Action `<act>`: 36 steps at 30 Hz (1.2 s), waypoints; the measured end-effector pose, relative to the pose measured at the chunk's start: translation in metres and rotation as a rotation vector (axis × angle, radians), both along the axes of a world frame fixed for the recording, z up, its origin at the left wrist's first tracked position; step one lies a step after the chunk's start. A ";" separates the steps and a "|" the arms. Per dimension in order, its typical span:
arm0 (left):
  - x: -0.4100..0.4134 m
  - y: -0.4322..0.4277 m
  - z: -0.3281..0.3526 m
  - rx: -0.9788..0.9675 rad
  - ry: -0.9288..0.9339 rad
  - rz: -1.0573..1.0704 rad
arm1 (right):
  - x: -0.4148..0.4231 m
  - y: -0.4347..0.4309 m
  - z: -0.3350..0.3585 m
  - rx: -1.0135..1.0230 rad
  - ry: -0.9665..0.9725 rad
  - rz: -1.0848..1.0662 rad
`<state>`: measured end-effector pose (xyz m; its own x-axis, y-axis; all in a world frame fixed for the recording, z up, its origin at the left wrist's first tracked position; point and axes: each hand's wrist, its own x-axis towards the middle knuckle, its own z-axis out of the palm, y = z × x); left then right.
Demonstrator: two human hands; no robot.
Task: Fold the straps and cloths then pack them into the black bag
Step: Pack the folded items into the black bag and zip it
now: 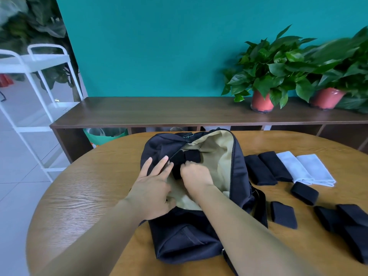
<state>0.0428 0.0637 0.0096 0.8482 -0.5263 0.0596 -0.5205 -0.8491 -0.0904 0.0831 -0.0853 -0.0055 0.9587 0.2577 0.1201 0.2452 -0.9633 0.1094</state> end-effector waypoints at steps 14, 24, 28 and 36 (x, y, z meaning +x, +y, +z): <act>-0.051 -0.056 0.005 0.054 0.106 -0.048 | -0.120 -0.122 0.010 0.132 -0.603 -0.034; -0.064 -0.056 0.003 0.163 0.125 -0.014 | -0.167 -0.183 -0.044 -0.274 -0.003 -0.436; -0.063 -0.052 0.004 0.166 0.119 -0.003 | -0.157 -0.181 -0.041 -0.323 -0.026 -0.412; -0.061 -0.047 0.005 0.143 0.113 0.002 | -0.164 -0.172 -0.029 -0.178 -0.011 -0.435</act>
